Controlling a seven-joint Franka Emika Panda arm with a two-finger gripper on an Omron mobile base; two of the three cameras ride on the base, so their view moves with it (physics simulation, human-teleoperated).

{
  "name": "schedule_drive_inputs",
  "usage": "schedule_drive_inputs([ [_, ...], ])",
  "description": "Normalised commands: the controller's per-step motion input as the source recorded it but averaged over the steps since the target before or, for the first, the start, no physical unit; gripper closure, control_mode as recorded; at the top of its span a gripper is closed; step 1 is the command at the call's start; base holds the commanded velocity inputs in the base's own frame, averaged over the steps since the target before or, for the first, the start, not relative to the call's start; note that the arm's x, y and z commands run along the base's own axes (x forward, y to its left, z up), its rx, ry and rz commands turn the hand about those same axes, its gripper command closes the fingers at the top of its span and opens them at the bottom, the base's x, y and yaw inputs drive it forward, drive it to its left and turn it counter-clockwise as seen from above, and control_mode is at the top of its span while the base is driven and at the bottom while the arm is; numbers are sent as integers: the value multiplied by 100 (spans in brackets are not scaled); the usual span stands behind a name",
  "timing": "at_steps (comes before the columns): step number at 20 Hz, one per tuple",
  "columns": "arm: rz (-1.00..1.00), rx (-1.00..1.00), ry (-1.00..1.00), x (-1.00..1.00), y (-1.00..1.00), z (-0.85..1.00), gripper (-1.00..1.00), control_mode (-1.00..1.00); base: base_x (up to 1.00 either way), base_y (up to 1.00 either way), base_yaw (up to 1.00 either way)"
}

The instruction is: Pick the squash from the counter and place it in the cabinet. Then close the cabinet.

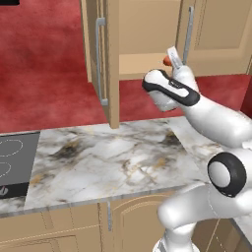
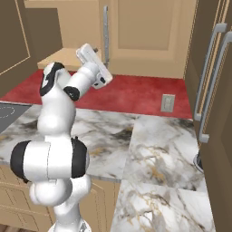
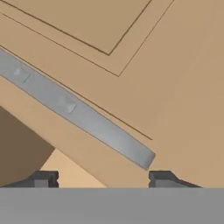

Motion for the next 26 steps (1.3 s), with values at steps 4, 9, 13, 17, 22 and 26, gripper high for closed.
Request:
schedule_drive_inputs([
  [4, 0, -11, 33, -100, -29, 46, -100, -100, 0, 0, 0],
  [9, 0, -17, 29, -100, -6, 70, -100, -100, 0, 0, 0],
  [13, 8, -23, 23, -100, 3, 71, -100, -100, 0, 0, 0],
  [17, 15, -22, 23, -100, 13, 73, -100, -100, 0, 0, 0],
  [22, 15, -18, 25, -100, 19, 64, -100, -100, 0, 0, 0],
  [26, 12, -16, 20, -100, 14, 19, -100, -100, 0, 0, 0],
])
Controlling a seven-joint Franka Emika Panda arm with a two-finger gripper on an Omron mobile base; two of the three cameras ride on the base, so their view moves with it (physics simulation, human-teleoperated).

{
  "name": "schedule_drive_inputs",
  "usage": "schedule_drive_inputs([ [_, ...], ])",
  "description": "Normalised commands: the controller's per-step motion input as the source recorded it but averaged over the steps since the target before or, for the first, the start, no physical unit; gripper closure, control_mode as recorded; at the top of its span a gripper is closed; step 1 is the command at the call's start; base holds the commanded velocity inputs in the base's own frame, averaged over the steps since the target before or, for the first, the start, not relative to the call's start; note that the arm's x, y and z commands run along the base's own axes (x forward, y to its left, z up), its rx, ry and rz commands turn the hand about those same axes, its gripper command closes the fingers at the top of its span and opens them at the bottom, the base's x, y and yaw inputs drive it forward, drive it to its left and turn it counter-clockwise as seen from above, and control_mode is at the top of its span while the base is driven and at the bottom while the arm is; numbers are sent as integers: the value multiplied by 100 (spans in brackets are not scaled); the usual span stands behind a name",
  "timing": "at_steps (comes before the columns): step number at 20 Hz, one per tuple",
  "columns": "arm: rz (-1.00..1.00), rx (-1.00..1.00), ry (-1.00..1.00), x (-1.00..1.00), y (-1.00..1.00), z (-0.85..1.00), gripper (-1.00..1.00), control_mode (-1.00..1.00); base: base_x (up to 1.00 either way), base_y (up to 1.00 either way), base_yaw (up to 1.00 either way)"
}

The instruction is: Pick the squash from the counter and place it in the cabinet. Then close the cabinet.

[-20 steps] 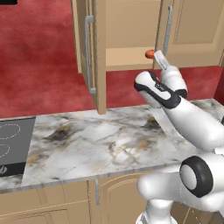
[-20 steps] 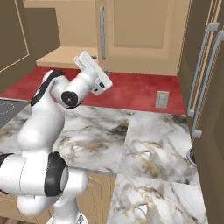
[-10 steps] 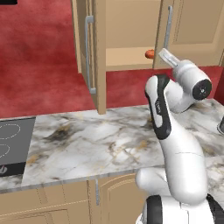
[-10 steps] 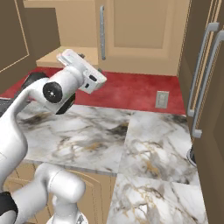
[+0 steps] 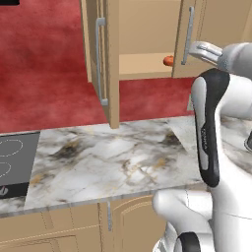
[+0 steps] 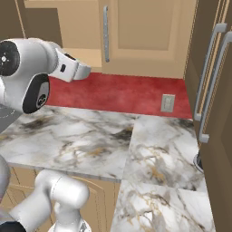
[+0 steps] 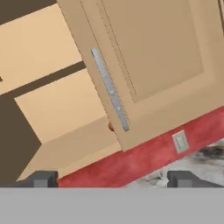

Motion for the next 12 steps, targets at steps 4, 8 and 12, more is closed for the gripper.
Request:
schedule_drive_inputs([
  [4, 9, -17, 15, -100, 25, 0, -100, -100, 0, 0, 0],
  [8, 6, -19, 3, -100, 59, 0, -100, -100, 0, 0, 0],
  [12, 1, -21, -9, -95, 68, 5, -100, -100, 0, 0, 0],
])
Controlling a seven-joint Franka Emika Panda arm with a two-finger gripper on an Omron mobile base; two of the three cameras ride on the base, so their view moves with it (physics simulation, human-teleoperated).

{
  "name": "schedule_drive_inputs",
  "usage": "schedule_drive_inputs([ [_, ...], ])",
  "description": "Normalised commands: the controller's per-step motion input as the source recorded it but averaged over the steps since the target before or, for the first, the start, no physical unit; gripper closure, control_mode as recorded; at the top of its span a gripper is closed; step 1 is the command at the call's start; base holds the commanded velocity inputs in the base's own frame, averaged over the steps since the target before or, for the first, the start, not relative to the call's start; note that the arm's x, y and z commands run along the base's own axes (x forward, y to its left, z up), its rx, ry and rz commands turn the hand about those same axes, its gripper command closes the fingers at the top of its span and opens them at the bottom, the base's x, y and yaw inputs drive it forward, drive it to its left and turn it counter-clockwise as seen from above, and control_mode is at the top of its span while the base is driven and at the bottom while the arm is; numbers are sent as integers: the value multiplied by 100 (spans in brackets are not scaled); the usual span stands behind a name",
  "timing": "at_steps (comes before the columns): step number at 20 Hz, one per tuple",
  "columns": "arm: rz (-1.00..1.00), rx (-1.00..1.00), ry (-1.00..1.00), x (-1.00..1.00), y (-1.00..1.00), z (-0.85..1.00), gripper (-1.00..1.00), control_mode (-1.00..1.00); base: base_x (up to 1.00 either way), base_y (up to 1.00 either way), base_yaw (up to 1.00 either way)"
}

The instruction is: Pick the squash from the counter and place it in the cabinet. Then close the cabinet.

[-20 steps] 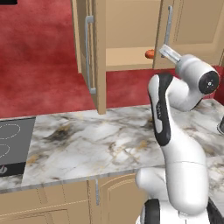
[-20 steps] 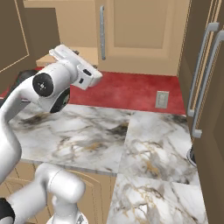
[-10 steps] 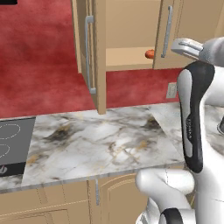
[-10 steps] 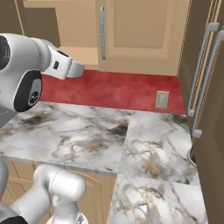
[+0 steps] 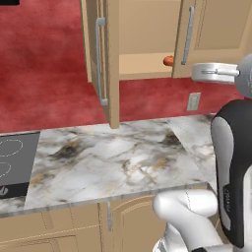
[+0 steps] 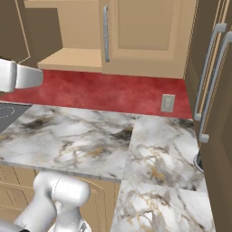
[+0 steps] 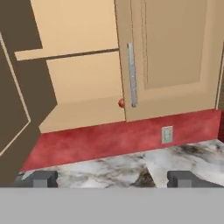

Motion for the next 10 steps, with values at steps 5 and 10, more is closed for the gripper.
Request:
schedule_drive_inputs([
  [5, 12, -38, -13, -82, 73, 1, -100, -100, 0, 0, 0],
  [10, 19, -51, -2, -49, 80, -2, -100, -100, 0, 0, 0],
])
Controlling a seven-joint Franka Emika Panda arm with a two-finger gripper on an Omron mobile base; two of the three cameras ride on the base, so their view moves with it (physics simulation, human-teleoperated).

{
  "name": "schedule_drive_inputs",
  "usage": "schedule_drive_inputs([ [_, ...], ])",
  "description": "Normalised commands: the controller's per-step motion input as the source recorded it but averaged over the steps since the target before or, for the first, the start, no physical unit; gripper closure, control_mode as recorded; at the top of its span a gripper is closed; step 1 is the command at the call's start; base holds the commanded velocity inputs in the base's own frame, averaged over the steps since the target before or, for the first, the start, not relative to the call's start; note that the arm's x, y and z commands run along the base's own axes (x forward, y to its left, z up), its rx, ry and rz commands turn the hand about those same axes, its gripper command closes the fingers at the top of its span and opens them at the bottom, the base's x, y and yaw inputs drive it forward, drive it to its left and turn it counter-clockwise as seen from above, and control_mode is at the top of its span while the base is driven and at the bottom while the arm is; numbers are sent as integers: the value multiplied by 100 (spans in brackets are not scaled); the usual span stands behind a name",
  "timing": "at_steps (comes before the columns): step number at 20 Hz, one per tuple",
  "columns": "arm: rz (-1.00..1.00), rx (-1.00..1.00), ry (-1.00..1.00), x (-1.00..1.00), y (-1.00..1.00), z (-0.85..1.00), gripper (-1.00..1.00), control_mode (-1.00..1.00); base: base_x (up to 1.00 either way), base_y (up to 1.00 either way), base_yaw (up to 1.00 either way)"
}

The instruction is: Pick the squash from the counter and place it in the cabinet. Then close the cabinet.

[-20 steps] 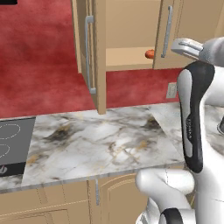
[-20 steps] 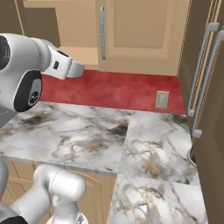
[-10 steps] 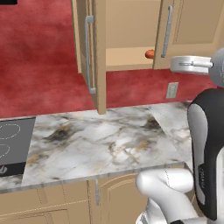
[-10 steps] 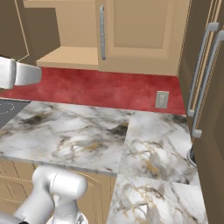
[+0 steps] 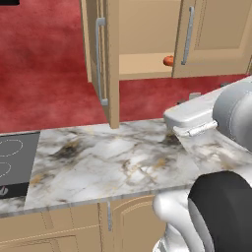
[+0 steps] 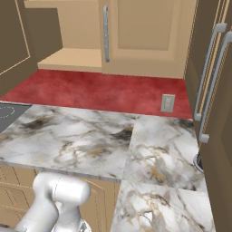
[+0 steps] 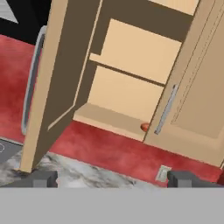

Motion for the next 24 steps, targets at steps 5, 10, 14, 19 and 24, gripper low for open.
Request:
schedule_drive_inputs([
  [5, 17, -63, 0, -6, 94, -13, -100, -100, 0, 0, 0],
  [10, 3, -53, 1, 6, 95, -4, -100, -100, 0, 0, 0],
  [14, 0, -52, -1, 28, 91, -27, -100, -100, 0, 0, 0],
  [19, -3, -41, 0, 84, 47, -15, -100, -100, 0, 0, 0],
  [24, -7, -34, 0, 100, 13, -3, -100, -100, 0, 0, 0],
])
